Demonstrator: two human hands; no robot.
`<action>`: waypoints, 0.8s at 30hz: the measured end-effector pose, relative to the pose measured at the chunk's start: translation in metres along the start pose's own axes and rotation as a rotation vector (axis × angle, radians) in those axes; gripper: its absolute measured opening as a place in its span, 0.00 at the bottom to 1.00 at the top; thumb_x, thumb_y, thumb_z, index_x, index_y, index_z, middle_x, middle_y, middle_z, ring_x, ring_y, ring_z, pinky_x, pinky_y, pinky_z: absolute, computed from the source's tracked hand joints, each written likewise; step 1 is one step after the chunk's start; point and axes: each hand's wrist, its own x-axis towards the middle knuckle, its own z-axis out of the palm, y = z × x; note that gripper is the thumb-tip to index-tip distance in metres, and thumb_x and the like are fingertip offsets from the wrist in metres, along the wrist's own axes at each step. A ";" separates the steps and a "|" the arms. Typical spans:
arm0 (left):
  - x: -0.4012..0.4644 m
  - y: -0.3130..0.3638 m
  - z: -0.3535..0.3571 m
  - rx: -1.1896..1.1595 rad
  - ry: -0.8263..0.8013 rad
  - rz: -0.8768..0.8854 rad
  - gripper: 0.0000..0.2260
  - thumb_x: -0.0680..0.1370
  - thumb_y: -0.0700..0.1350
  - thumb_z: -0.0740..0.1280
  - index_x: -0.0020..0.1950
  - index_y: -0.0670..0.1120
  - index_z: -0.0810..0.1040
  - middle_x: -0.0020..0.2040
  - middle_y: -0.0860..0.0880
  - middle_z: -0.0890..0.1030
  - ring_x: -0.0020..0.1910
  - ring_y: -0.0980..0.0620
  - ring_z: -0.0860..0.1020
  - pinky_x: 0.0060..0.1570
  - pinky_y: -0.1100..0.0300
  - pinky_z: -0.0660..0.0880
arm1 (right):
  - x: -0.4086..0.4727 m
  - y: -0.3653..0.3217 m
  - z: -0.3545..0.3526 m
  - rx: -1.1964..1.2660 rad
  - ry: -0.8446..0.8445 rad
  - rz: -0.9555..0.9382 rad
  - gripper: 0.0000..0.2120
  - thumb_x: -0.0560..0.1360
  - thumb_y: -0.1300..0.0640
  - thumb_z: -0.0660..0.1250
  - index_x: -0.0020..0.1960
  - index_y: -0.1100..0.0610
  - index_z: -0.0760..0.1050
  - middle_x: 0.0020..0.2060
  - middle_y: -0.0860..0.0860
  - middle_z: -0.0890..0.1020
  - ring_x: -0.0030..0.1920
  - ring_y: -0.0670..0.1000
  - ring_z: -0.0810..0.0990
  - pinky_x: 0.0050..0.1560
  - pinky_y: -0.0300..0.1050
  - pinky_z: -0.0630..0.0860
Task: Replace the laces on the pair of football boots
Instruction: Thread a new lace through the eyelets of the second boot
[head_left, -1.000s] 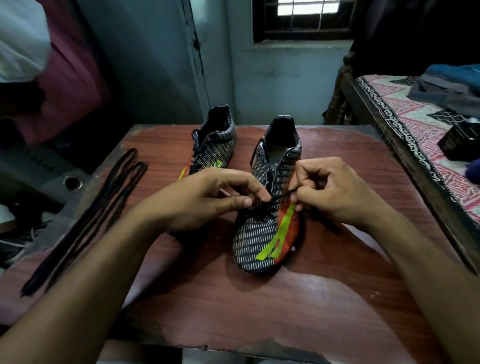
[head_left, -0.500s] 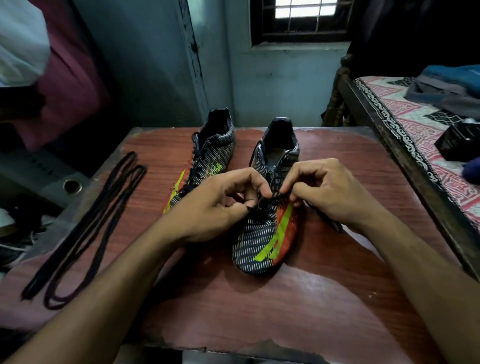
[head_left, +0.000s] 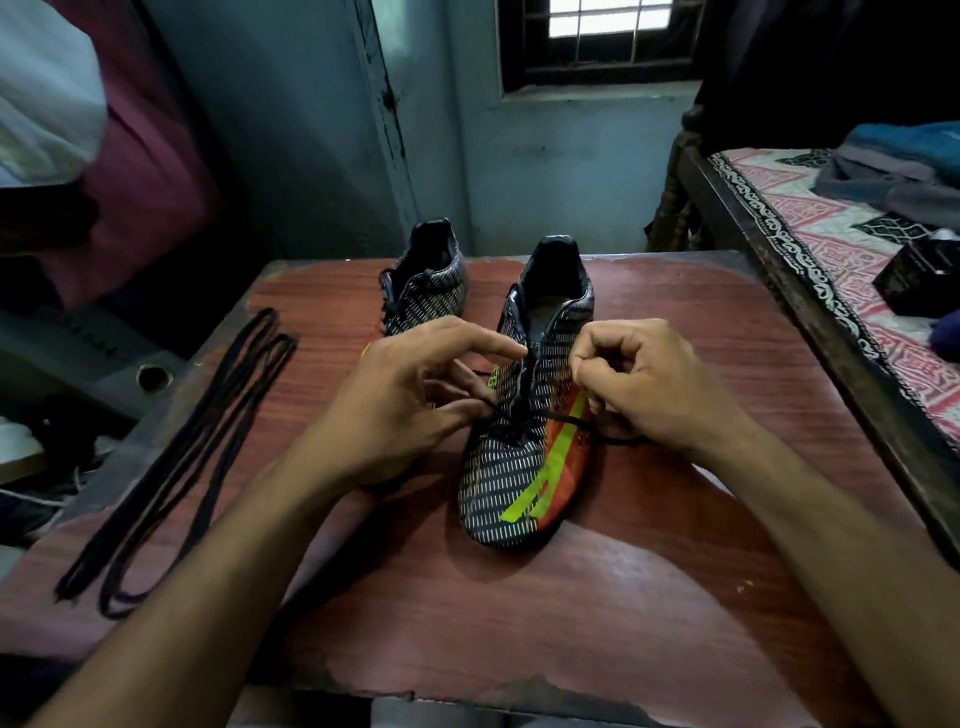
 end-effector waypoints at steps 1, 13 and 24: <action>-0.001 0.000 0.001 -0.028 0.004 -0.023 0.25 0.72 0.28 0.75 0.61 0.54 0.82 0.51 0.56 0.83 0.46 0.53 0.85 0.49 0.61 0.82 | -0.001 -0.002 0.001 -0.008 -0.008 -0.024 0.07 0.74 0.65 0.69 0.39 0.56 0.81 0.30 0.45 0.80 0.30 0.39 0.75 0.35 0.29 0.67; -0.009 0.000 0.019 -0.125 0.134 -0.110 0.27 0.72 0.22 0.66 0.57 0.52 0.82 0.54 0.51 0.83 0.49 0.54 0.86 0.47 0.63 0.81 | -0.001 -0.001 -0.002 -0.109 -0.215 -0.133 0.05 0.73 0.54 0.78 0.47 0.46 0.85 0.41 0.45 0.86 0.42 0.45 0.83 0.47 0.46 0.77; -0.023 0.000 0.044 0.011 0.291 -0.092 0.22 0.75 0.30 0.71 0.61 0.53 0.81 0.57 0.54 0.80 0.56 0.57 0.82 0.53 0.69 0.77 | 0.003 0.005 -0.012 0.044 -0.095 -0.057 0.05 0.81 0.65 0.67 0.49 0.57 0.78 0.35 0.53 0.82 0.30 0.47 0.83 0.33 0.37 0.78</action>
